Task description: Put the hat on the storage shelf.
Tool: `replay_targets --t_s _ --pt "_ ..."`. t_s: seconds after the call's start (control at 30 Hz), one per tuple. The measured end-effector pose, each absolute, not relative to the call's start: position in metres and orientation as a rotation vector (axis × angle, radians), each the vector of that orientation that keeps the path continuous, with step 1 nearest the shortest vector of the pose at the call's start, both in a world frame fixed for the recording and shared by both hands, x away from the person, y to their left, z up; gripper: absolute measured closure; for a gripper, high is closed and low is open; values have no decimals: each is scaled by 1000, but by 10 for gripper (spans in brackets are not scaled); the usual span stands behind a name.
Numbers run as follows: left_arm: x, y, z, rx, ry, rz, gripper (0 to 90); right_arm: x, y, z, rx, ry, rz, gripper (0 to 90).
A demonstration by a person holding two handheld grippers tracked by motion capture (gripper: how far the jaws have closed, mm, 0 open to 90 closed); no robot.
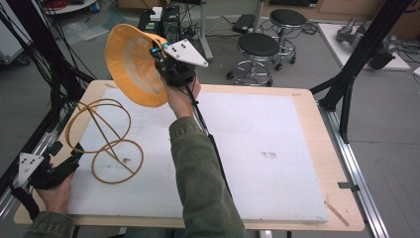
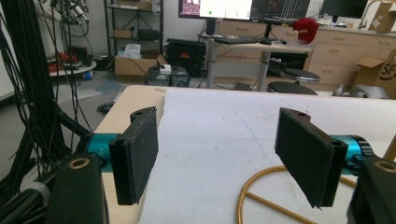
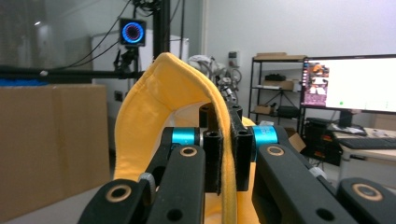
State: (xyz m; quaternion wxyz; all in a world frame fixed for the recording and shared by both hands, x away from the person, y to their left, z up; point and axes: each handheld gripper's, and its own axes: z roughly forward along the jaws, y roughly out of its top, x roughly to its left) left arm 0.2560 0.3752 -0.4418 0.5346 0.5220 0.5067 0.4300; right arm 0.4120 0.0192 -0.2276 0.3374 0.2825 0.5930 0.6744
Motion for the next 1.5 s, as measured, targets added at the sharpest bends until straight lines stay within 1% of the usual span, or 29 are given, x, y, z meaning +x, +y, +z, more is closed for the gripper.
replay_targets --t_s 0.3,0.63,1.0,1.17,1.37,1.5 --pt "257 378 -443 1230 1227 996 305 393 54 -228 614 1618 1826 866" --pt "258 378 -444 1227 1232 988 305 372 73 -226 501 1685 1908 865" --pt "262 377 -445 1217 1243 967 304 329 105 -229 294 1908 1954 849" --pt "262 377 -445 1216 1241 969 304 312 114 -241 209 1993 1965 850" --pt "262 377 -445 1215 1245 972 305 292 115 -265 160 2089 1971 849" --pt "262 377 -445 1212 1244 973 305 285 116 -278 162 2145 1959 848"
